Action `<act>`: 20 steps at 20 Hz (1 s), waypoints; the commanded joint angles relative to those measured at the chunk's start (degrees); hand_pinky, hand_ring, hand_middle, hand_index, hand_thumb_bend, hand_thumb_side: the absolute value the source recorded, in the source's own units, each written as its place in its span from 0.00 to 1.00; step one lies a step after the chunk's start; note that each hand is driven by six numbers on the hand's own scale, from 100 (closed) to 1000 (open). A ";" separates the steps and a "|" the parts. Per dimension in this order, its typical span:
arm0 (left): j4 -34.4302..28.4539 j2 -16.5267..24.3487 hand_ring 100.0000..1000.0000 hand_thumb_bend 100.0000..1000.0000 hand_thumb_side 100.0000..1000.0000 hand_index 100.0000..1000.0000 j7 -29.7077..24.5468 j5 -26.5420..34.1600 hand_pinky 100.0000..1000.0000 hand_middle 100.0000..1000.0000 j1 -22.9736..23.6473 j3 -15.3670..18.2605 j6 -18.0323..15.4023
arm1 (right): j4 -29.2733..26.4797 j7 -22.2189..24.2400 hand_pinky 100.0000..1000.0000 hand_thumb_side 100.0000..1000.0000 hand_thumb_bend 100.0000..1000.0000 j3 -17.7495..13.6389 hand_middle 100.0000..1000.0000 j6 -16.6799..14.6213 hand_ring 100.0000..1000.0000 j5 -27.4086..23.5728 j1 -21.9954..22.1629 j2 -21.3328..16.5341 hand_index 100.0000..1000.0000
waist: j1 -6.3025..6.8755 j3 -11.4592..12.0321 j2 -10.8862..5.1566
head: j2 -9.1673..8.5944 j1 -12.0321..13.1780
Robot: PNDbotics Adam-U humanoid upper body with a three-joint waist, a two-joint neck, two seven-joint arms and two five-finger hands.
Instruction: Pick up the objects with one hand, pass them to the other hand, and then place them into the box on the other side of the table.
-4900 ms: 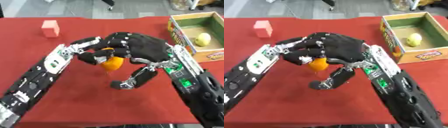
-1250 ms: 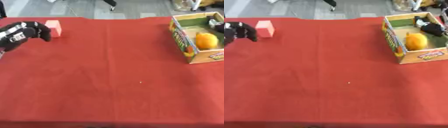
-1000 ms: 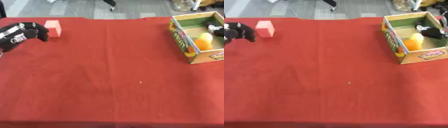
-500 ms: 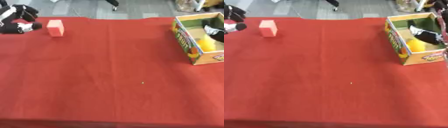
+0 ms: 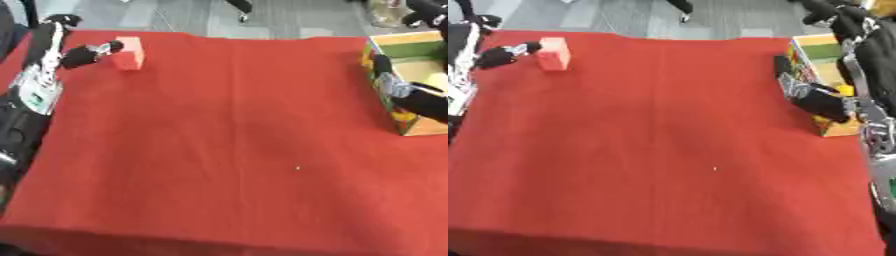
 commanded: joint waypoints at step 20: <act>8.77 0.91 0.68 0.80 0.54 0.77 10.76 10.75 0.72 0.66 -4.42 1.76 5.92 | -4.20 2.84 0.80 0.43 0.00 1.88 0.56 -1.39 0.84 -4.04 -0.53 2.23 0.88 | -0.29 -4.01 2.76 | -0.14 11.36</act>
